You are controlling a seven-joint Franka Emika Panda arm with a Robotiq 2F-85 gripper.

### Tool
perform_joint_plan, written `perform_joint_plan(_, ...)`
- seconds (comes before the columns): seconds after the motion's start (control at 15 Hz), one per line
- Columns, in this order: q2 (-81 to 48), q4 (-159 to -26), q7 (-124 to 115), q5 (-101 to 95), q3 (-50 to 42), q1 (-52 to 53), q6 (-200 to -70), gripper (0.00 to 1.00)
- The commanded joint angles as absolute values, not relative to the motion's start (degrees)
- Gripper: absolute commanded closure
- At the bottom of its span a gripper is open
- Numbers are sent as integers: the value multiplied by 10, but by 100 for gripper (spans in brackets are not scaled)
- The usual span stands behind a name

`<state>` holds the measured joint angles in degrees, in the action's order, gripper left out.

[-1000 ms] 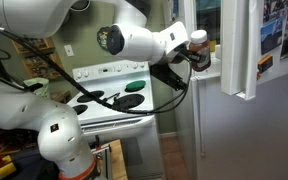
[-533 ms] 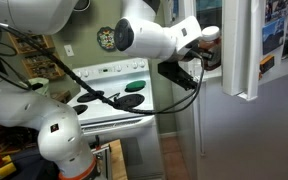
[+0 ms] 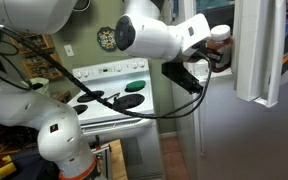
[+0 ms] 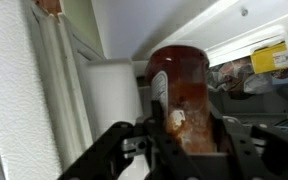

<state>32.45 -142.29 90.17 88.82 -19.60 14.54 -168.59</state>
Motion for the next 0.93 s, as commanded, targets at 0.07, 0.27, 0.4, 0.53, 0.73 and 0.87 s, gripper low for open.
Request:
perform_joint_plan(0.07, 337, -1422, 865, 831, -203, 134, -1661, 81)
perform_joint_plan(0.27, 365, -1426, 851, 781, -195, 128, -1641, 81)
perform_joint_plan(0.4, 375, -1417, 842, 751, -192, 127, -1617, 81)
perform_joint_plan(0.53, 378, -1400, 830, 726, -193, 130, -1583, 81)
perform_joint_plan(0.73, 372, -1373, 811, 699, -196, 140, -1515, 81)
perform_joint_plan(0.87, 365, -1356, 807, 693, -198, 147, -1475, 81)
